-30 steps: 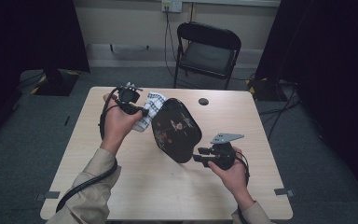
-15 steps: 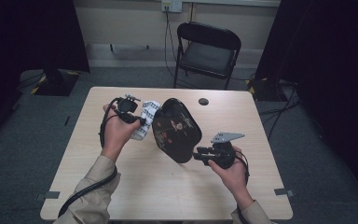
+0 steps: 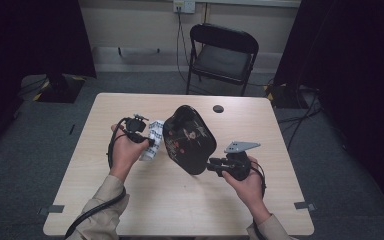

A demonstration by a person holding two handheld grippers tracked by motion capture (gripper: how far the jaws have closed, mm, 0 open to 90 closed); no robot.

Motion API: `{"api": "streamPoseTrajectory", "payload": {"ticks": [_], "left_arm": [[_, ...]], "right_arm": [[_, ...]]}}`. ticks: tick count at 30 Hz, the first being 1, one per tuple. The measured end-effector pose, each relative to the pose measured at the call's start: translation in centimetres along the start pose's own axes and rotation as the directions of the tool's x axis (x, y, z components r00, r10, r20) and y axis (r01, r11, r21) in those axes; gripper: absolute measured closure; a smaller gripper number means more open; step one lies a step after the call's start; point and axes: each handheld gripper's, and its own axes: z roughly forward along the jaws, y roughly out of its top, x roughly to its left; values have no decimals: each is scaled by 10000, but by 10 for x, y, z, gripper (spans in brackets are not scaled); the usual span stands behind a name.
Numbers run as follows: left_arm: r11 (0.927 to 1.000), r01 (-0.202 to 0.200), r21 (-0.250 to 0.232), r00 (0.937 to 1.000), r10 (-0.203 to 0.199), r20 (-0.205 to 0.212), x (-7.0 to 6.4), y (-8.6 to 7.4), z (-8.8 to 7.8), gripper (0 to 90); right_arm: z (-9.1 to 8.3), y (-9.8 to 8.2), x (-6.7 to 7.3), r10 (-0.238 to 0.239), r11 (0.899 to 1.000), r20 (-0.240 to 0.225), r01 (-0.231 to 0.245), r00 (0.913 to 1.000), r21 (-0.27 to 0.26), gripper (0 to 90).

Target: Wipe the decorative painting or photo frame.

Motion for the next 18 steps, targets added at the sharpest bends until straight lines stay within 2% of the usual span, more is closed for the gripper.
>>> {"api": "streamPoseTrajectory", "payload": {"ticks": [12,18], "left_arm": [[9995,144,282,9997,-150,194,-1,-16,15,799],[9993,74,378,9995,-86,296,-4,-20,19,799]], "right_arm": [[1,3,0,29,10000,-106,-29,9999,-44,747],[2,3,0,57,10000,-83,-58,9999,-67,747]]}}
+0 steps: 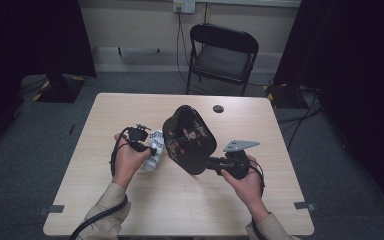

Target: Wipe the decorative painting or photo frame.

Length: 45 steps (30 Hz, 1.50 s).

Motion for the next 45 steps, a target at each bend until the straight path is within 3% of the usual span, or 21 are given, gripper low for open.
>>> {"api": "streamPoseTrajectory", "payload": {"ticks": [9,25,30,37,45], "left_arm": [[9997,-158,209,9995,152,275,-8,-11,12,799],[9965,-779,308,9933,749,881,-40,-30,17,800],[9938,-1089,217,9869,1055,1219,-55,-36,18,801],[9865,-1622,214,9732,1564,1685,-77,-42,19,800],[9819,-1884,170,9615,1809,2070,-86,-46,20,800]], "right_arm": [[5,0,3,-116,9999,-51,117,9999,100,783],[6,1,6,-18,10000,-202,19,9998,85,790],[6,1,6,17,9999,-222,-14,9998,110,791],[6,0,6,-4,9999,-226,7,9997,107,791],[5,0,5,-3,9999,-243,5,9997,113,791]]}}
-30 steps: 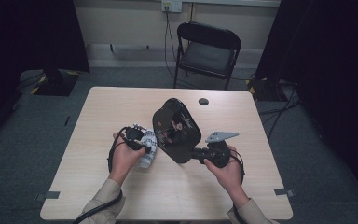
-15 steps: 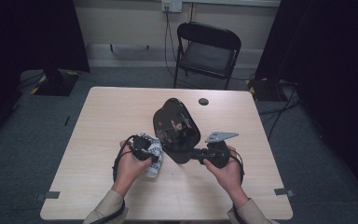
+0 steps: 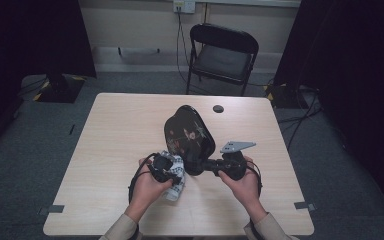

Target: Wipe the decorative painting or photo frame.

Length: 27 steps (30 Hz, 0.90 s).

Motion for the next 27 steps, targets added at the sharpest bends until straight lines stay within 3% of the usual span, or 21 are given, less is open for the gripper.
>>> {"api": "streamPoseTrajectory", "payload": {"ticks": [2,20,24,27], "left_arm": [[10000,59,-61,10000,-59,70,-2,-1,1,800],[9966,-816,-80,9921,820,949,-32,-12,-1,801],[9960,-876,-188,9910,891,999,-31,-19,-8,800],[9976,-622,-306,9943,646,852,-24,-26,-14,801]], "right_arm": [[0,0,0,3,10000,-3,-3,10000,-14,791],[0,-1,0,21,10000,34,-21,10000,-24,792],[0,-1,0,27,10000,37,-27,10000,-45,791],[0,-1,0,3,10000,57,-2,10000,-45,790]]}}
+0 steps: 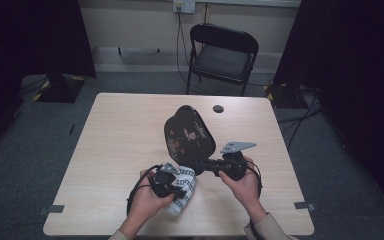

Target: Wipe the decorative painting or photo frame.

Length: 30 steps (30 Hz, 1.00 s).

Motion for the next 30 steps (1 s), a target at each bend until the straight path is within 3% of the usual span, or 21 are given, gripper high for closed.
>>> {"api": "streamPoseTrajectory", "payload": {"ticks": [6,16,23,30], "left_arm": [[9985,431,-350,9962,-456,-745,21,-13,-25,801],[9851,1316,-1112,9737,-1495,-1719,57,-23,-53,801],[9826,1420,-1194,9678,-1631,-1916,68,-21,-48,796],[9860,1299,-1042,9688,-1486,-1982,72,-13,-42,795]], "right_arm": [[1,-1,0,-97,10000,39,97,9999,-4,750],[-1,-6,2,-173,9998,82,172,9998,61,652],[-5,-10,-2,-130,9999,193,128,9997,83,608],[-11,-13,-6,-42,10000,334,41,9994,48,570]]}}
